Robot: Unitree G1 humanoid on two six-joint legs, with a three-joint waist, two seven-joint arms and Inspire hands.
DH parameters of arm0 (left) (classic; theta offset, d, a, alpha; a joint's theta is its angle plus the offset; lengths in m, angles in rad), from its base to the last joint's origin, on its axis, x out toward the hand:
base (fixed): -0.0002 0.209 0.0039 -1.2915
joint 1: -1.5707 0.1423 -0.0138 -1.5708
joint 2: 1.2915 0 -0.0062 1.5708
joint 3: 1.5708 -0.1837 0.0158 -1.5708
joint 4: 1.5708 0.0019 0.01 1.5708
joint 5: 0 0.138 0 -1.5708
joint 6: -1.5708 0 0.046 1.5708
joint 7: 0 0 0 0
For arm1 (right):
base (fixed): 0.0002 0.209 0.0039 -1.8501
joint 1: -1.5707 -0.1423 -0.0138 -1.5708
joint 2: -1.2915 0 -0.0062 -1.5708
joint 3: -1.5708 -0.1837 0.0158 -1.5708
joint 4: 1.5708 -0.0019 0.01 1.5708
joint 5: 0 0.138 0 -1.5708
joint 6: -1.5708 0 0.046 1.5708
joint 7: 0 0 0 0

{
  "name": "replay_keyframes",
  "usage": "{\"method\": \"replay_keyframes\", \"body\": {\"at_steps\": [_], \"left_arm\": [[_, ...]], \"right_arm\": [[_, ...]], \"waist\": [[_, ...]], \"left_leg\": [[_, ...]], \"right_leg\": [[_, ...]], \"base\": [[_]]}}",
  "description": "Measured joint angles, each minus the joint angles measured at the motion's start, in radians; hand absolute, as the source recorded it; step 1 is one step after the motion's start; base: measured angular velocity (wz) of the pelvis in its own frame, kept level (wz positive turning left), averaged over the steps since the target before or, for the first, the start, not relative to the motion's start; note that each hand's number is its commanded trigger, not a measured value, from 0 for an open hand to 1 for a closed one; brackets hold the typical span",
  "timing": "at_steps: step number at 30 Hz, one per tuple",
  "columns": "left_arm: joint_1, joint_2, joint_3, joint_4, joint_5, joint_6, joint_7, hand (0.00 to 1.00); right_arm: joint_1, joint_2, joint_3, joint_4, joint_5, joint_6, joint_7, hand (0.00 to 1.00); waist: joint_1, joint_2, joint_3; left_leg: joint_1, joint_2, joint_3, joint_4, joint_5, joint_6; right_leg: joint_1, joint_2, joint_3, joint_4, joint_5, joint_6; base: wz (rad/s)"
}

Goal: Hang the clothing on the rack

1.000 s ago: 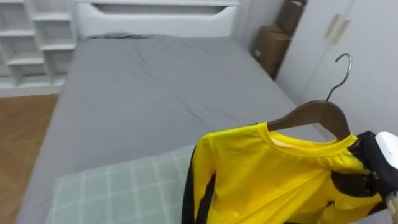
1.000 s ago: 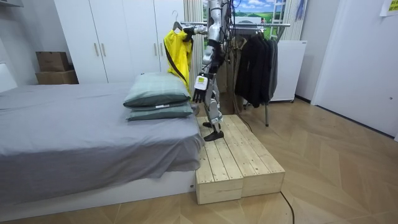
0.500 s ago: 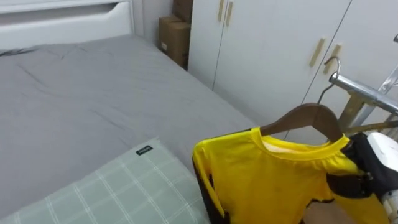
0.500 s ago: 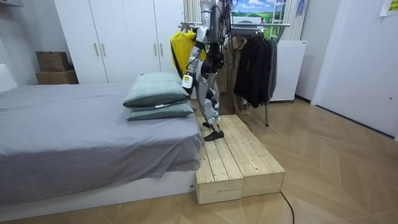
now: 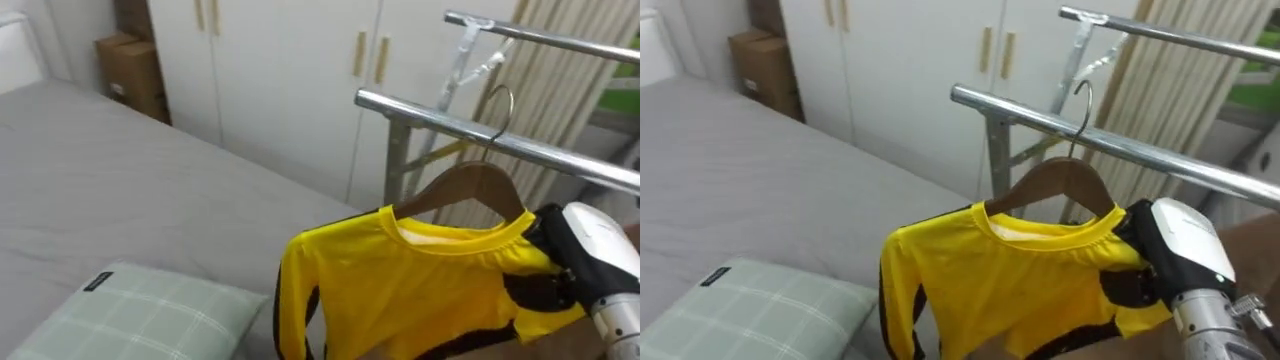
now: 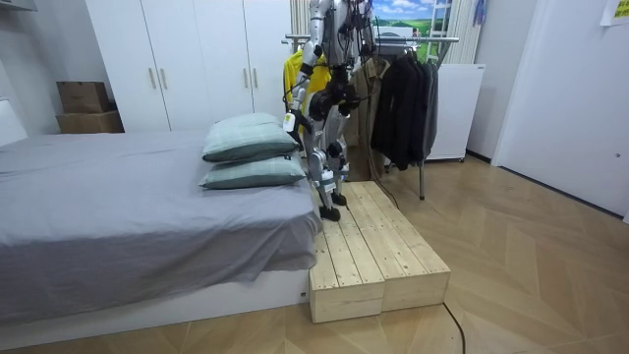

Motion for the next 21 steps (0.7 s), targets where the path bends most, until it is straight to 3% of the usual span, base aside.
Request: {"method": "replay_keyframes", "body": {"at_steps": [5,8,11,12,13,14,15,16,17,18,21], "left_arm": [[0.0,-0.014,-0.039,0.019,-0.015,0.004,0.009,0.0],[0.0,-0.014,-0.041,0.035,-0.014,0.003,0.009,0.0],[0.003,-0.015,-0.042,0.053,-0.029,0.004,0.009,0.0],[0.003,-0.018,-0.046,0.064,-0.031,0.004,0.01,0.0],[0.004,-0.026,-0.057,0.079,-0.029,0.004,0.01,0.0],[0.008,-0.031,-0.062,0.084,-0.028,0.005,0.01,0.0],[0.012,-0.033,-0.063,0.087,-0.028,0.008,0.01,0.0],[0.021,-0.027,-0.059,0.087,-0.028,0.008,0.01,0.0],[0.024,-0.021,-0.059,0.087,-0.028,0.008,0.01,0.0],[0.025,-0.014,-0.055,0.087,-0.027,0.009,0.01,0.0],[0.026,-0.011,0.007,0.086,0.004,0.008,0.01,0.0]], "right_arm": [[-0.001,0.01,-0.005,-0.035,-0.002,0.011,-0.01,1.0],[-0.006,0.01,-0.006,-0.036,-0.007,0.027,-0.01,1.0],[-0.015,0.014,-0.005,-0.036,-0.015,0.036,-0.018,1.0],[-0.016,0.019,-0.004,-0.037,-0.017,0.048,-0.021,1.0],[-0.019,0.02,-0.002,-0.037,-0.022,0.051,-0.021,1.0],[-0.019,0.02,0.001,-0.037,-0.024,0.05,-0.022,1.0],[-0.019,0.024,0.002,-0.035,-0.021,0.05,-0.029,1.0],[-0.02,0.037,0.005,-0.033,-0.02,0.05,-0.036,1.0],[-0.023,0.048,0.011,-0.033,-0.018,0.05,-0.041,1.0],[-0.024,0.056,0.019,-0.033,-0.005,0.049,-0.045,1.0],[-0.03,0.057,0.026,-0.033,0.028,0.048,-0.038,1.0]], "waist": [[-0.018,0.009,0.0027],[-0.01,0.011,0.0023],[0.008,0.014,0.0012],[0.033,0.02,-0.0001],[0.073,0.028,0.0062],[0.073,0.035,0.006],[0.07,0.04,0.0069],[0.074,0.033,0.004],[0.072,0.022,0.0041],[0.069,0.014,0.0039],[0.085,0.02,0.0017]], "left_leg": [[-0.004,0.005,0.07,-0.025,0.007,0.013],[0.0,0.005,0.104,-0.032,0.013,0.022],[0.013,0.03,0.18,-0.062,0.017,0.028],[0.026,0.048,0.234,-0.082,0.019,0.031],[0.05,0.061,0.296,-0.093,0.02,0.022],[0.06,0.064,0.31,-0.094,0.017,0.022],[0.076,0.063,0.324,-0.098,0.011,0.019],[0.092,0.059,0.337,-0.1,0.006,0.007],[0.099,0.056,0.336,-0.095,0.006,-0.004],[0.099,0.055,0.331,-0.087,0.01,-0.017],[0.109,0.07,0.297,-0.126,0.027,-0.042]], "right_leg": [[-0.011,0.011,0.061,-0.054,0.042,0.018],[-0.011,0.021,0.096,-0.07,0.059,0.024],[-0.01,0.029,0.123,-0.12,0.101,0.033],[-0.016,0.003,0.043,-0.123,0.11,0.051],[-0.044,-0.068,-0.152,-0.025,0.063,0.049],[-0.045,-0.108,-0.213,0.027,0.022,0.054],[-0.032,-0.185,-0.309,0.101,-0.043,0.083],[-0.011,-0.246,-0.365,0.129,-0.077,0.115],[-0.009,-0.253,-0.364,0.114,-0.088,0.121],[0.0,-0.241,-0.354,0.079,-0.104,0.11],[0.029,-0.178,-0.322,-0.012,-0.057,0.072]], "base": [[-0.37],[-0.35],[-0.71],[-1.09],[-1.12],[-0.83],[-0.37],[-0.3],[-0.31],[-0.24],[-0.44]]}}
